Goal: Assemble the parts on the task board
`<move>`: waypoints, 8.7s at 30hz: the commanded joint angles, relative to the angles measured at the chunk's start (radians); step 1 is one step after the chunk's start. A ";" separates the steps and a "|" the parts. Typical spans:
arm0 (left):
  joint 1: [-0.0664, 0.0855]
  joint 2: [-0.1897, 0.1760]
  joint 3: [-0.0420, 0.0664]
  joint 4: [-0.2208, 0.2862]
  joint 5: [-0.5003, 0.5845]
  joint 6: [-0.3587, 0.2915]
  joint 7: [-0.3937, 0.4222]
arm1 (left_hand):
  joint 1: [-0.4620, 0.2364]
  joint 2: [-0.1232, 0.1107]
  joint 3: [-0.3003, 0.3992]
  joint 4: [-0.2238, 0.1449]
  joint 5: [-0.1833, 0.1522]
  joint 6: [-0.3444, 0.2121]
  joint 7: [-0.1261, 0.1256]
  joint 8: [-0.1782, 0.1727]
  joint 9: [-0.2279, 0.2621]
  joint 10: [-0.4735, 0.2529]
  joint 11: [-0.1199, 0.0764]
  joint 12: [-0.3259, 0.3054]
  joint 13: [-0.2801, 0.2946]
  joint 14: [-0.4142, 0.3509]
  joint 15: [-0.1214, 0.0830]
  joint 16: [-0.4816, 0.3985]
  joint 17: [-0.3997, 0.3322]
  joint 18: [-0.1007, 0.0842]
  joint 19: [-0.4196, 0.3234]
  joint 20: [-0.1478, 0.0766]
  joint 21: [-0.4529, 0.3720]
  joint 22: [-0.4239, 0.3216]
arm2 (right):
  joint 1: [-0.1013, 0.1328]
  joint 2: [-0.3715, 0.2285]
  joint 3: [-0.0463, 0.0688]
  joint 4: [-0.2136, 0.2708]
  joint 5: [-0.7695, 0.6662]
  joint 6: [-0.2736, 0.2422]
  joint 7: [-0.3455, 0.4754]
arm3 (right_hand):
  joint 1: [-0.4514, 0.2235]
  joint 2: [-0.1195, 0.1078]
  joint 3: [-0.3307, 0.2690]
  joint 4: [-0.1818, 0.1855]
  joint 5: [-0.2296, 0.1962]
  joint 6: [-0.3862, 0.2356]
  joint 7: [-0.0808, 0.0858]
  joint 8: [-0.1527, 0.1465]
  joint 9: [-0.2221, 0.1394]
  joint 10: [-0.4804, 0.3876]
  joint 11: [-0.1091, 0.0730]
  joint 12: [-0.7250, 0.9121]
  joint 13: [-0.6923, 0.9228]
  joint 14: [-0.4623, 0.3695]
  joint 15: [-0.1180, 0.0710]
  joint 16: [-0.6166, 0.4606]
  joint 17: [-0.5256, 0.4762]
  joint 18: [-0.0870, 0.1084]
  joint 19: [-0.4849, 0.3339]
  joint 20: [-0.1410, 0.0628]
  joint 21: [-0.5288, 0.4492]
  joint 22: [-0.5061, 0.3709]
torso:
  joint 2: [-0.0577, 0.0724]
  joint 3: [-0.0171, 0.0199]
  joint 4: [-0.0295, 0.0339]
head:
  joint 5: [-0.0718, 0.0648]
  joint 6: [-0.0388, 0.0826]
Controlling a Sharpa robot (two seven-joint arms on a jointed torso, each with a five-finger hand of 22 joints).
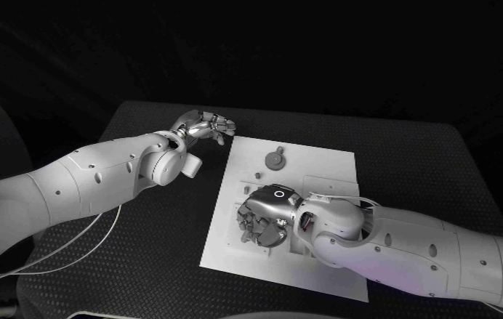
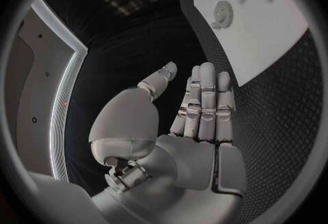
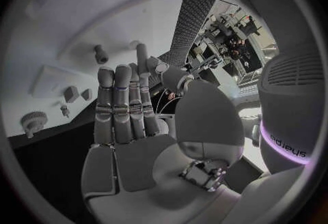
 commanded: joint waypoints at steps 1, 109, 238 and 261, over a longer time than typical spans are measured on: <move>0.001 0.001 0.001 0.003 0.006 0.013 0.008 | 0.000 -0.007 0.000 0.006 -0.003 -0.009 -0.001 0.003 -0.002 -0.005 0.000 0.002 0.001 0.003 0.001 -0.006 0.002 0.004 0.008 -0.018 -0.004 0.001 | -0.002 -0.002 -0.001 -0.003 -0.028 0.006 -0.013 | 0.006 0.015 0.001 -0.006 0.002 0.004 -0.001 0.007 0.000 0.006 0.001 0.006 0.058 0.004 -0.005 0.000 0.002 0.032 -0.001 -0.006 0.005 0.002 | 0.000 -0.0003 0.0001 | -0.001 0.002; 0.001 -0.009 0.000 -0.015 0.006 0.020 0.003 | -0.006 -0.018 -0.005 0.011 -0.004 -0.013 0.000 0.007 -0.004 -0.009 0.002 0.002 0.001 0.003 0.003 -0.010 0.007 0.003 0.008 -0.017 -0.009 0.006 | 0.073 -0.138 0.013 0.091 0.304 -0.068 0.052 | -0.181 -0.111 -0.283 -0.006 0.121 -0.265 0.109 -0.166 -0.042 -0.324 0.096 -0.088 -0.014 -0.037 0.076 0.087 0.096 0.032 -0.033 -0.011 0.091 0.026 | -0.002 0.0005 -0.0020 | -0.018 0.010; -0.008 0.031 -0.026 -0.046 0.013 0.065 -0.003 | -0.085 -0.059 -0.034 0.072 -0.010 -0.026 0.001 0.019 -0.005 -0.018 0.004 0.002 0.001 -0.004 0.005 -0.016 0.019 0.007 0.005 -0.015 -0.022 0.018 | 0.076 -0.255 -0.117 0.057 0.691 0.243 -0.563 | -0.471 -0.007 -0.112 0.121 0.002 -0.138 0.038 -0.129 0.089 -0.348 -0.019 1.059 0.743 -0.108 -0.030 0.686 0.157 0.032 -0.034 -0.115 0.512 0.001 | -0.061 0.0010 -0.0507 | -0.077 -0.049; -0.008 0.028 -0.026 -0.049 0.013 0.065 -0.011 | -0.082 -0.059 -0.032 0.072 -0.010 -0.027 0.001 0.019 -0.005 -0.019 0.004 0.002 0.001 -0.004 0.005 -0.016 0.020 0.008 0.004 -0.015 -0.022 0.019 | 0.127 -0.308 -0.117 0.098 0.828 0.198 -0.566 | -0.382 0.105 -0.046 0.029 0.005 -0.058 0.014 -0.100 0.100 -0.319 -0.040 1.056 0.743 -0.074 -0.047 0.708 0.165 0.032 -0.025 -0.105 0.526 -0.003 | -0.062 0.0002 -0.0519 | -0.076 -0.045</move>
